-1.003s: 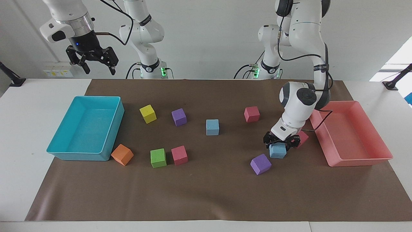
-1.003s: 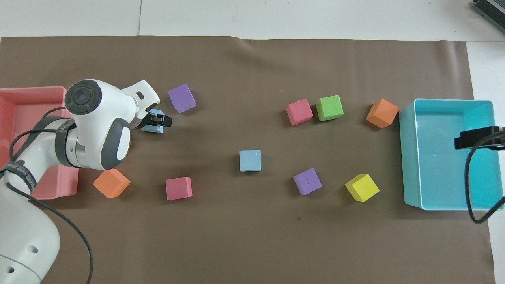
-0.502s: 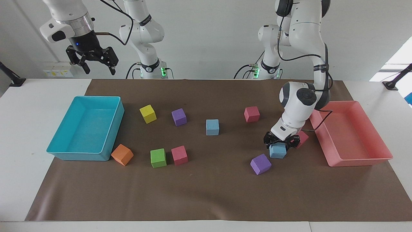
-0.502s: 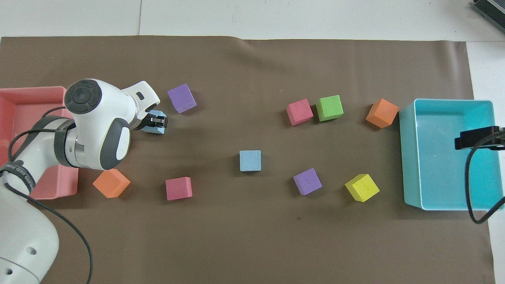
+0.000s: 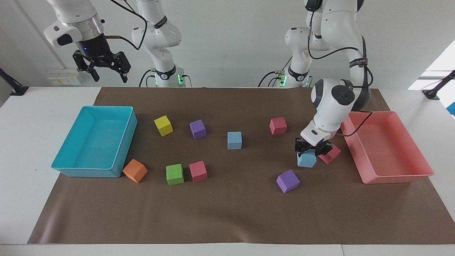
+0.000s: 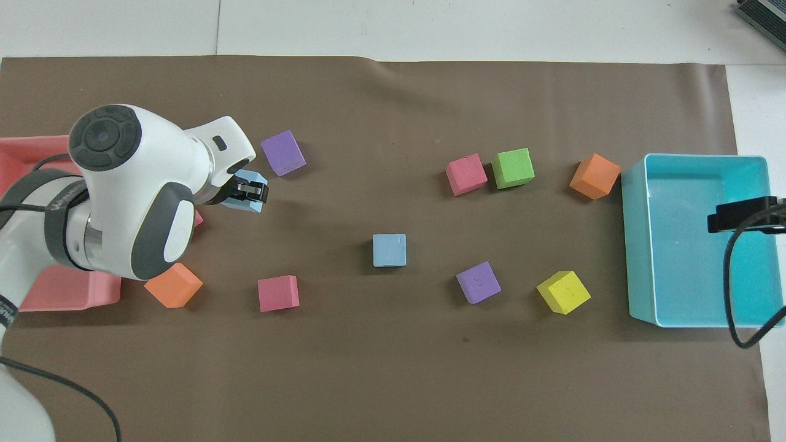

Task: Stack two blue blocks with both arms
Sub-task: 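Carry the blue cube with the left gripper over the center blue cube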

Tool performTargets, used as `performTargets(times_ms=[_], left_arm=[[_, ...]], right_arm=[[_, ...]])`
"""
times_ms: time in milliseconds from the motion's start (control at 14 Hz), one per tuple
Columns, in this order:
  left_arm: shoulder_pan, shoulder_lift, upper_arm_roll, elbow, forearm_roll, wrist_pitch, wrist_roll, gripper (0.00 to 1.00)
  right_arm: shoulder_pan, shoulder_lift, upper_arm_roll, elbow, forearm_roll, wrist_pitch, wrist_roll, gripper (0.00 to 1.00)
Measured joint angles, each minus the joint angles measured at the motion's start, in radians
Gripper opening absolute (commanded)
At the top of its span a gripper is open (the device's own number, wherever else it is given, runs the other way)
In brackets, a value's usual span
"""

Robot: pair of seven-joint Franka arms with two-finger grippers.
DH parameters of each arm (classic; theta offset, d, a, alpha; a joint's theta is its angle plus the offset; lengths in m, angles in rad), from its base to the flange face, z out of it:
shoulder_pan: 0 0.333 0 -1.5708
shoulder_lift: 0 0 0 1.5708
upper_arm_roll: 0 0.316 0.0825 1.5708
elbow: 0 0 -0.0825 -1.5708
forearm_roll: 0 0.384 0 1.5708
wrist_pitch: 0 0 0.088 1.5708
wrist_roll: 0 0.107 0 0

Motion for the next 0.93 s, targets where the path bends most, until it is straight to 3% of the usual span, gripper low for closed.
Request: performTargets(times_ms=[502,932], left_arm=[[-0.257,0.025,-0.007,0.036,0.009,0.004,-0.358,0.00],[-0.316,0.066,-0.011,0.056,0.009,0.054,-0.478,0.00]], right_arm=[[0.000,0.000,0.000,0.000,0.000,0.000,0.000,1.00],[0.000,0.000,0.000,0.000,0.000,0.000,0.000,1.00]])
